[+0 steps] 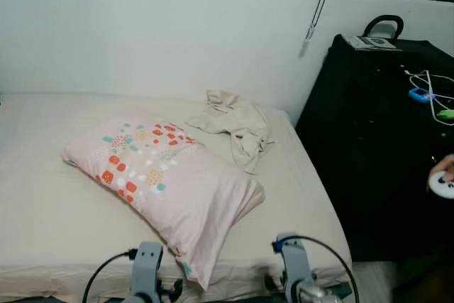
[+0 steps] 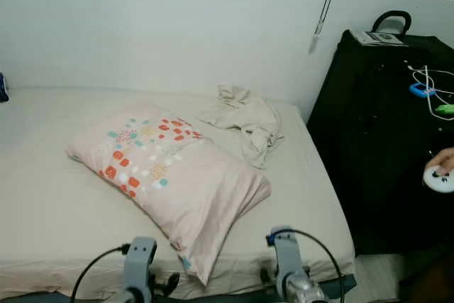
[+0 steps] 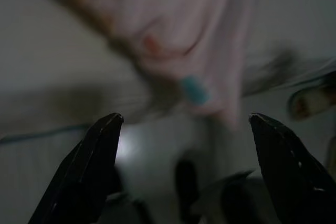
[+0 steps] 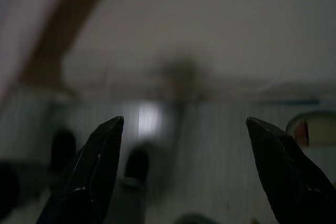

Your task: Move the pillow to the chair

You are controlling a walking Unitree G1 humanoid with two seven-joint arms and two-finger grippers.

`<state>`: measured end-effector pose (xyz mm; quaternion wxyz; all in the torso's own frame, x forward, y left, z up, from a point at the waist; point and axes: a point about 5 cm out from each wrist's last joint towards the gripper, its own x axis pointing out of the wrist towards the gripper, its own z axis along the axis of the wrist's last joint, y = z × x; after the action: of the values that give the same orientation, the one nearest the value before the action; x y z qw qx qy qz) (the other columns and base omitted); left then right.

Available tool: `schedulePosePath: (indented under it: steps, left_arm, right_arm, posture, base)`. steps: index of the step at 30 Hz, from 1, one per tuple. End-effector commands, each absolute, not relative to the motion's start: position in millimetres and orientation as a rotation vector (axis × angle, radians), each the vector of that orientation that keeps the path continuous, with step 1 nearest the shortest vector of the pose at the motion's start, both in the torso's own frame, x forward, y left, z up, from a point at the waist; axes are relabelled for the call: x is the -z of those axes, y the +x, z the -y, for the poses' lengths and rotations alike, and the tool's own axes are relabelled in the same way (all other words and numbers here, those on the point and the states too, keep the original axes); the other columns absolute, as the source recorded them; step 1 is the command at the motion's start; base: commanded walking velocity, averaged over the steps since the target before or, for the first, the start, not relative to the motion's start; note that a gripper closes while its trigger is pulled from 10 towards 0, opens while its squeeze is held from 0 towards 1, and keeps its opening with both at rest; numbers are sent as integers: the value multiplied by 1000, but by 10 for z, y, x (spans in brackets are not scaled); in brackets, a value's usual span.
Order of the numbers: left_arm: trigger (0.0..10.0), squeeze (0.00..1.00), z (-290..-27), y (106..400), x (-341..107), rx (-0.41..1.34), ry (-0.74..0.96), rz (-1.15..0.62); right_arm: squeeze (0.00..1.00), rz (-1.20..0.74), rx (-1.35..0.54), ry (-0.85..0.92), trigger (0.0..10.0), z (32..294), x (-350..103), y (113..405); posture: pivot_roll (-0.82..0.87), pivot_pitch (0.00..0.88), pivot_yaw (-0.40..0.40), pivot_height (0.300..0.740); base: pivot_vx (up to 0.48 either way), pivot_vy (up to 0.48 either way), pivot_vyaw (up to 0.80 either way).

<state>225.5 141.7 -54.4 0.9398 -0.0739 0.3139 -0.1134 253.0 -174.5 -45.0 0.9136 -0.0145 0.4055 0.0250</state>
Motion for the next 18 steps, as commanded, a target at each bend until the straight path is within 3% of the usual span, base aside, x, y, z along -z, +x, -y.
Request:
schedulePosePath:
  steps: [1, 6, 18]
  left_arm:
    - [10000, 0, -1357, 2313, 491, 259, -173, -601]
    - [10000, 0, -1388, 2545, 291, 246, -223, -472]
    - [10000, 0, -1459, 2658, 170, 213, -284, -386]
  right_arm:
    - [0, -784, -19, -4, 10000, 1800, 373, 2619]
    - [0, -581, -2, 141, 10000, 1835, -26, 3043]
    - [0, -385, 13, 337, 10000, 1904, -409, 3344]
  posture:
    - [115, 0, -83, 686]
    - [109, 0, -81, 656]
    - [111, 0, -78, 636]
  base:
    - [0, 0, 0]
    - [0, 0, 0]
    - [0, 0, 0]
